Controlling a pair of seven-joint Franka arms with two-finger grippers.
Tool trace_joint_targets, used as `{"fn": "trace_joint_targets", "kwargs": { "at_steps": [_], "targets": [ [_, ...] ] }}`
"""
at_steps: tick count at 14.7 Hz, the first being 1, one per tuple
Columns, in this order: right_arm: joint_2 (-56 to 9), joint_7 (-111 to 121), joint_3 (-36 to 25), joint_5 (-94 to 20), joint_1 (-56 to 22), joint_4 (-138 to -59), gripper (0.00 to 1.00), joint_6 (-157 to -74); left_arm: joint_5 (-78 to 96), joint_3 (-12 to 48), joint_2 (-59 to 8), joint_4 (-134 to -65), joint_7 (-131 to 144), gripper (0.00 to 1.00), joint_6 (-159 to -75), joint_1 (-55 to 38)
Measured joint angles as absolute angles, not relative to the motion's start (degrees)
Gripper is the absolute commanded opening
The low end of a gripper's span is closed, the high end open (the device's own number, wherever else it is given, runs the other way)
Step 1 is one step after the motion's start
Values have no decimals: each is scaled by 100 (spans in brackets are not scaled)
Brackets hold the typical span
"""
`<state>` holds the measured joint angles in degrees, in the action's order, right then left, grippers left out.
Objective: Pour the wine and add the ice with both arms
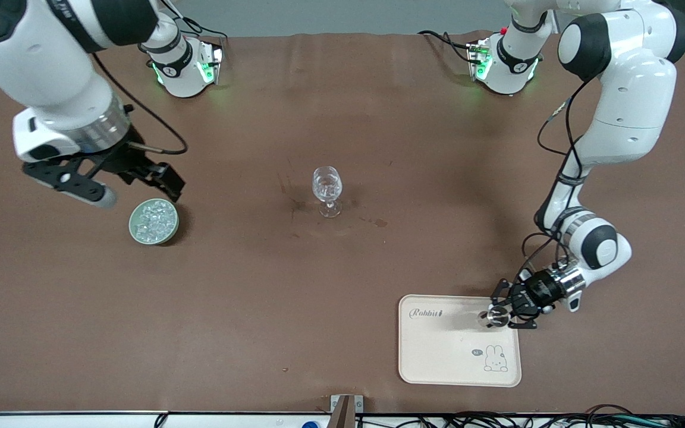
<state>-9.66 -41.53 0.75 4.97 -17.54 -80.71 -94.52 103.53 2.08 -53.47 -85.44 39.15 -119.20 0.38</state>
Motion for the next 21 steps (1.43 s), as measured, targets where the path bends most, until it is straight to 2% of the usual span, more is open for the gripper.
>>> {"fn": "trace_joint_targets", "kwargs": {
  "at_steps": [5,6,7,11,13,17,19,21],
  "targets": [
    [-851,-3101,66,565,-917,-7965,100,-9196,10567,197,-5557,-8532,3728,7,-11969,63],
    [-819,-2973,38,565,-794,-7965,100,-9127,10567,196,-5593,-8529,3693,18,-11969,87],
    [-795,-2882,-31,566,-727,-7965,100,-9069,10567,196,-5614,-8527,3678,99,-11968,102],
    [-768,-2376,-393,566,-683,-7965,100,-8990,10567,188,-5611,-8446,3673,100,-11944,168],
    [-768,-2288,-422,566,-683,-7965,100,-8974,10567,60,-5591,-8485,3674,100,-11521,246],
    [-760,-2064,-436,566,-521,-7965,100,-8969,10113,-1348,-5579,-8766,3619,100,-9135,290],
    [-731,-1571,-447,562,-295,-7965,100,-8958,9481,-1849,-5530,-8717,3382,100,-8594,382],
    [-697,-1298,-461,557,-145,-7965,100,-8910,8627,-2030,-5357,-8522,3126,100,-8472,417]
  ]
}}
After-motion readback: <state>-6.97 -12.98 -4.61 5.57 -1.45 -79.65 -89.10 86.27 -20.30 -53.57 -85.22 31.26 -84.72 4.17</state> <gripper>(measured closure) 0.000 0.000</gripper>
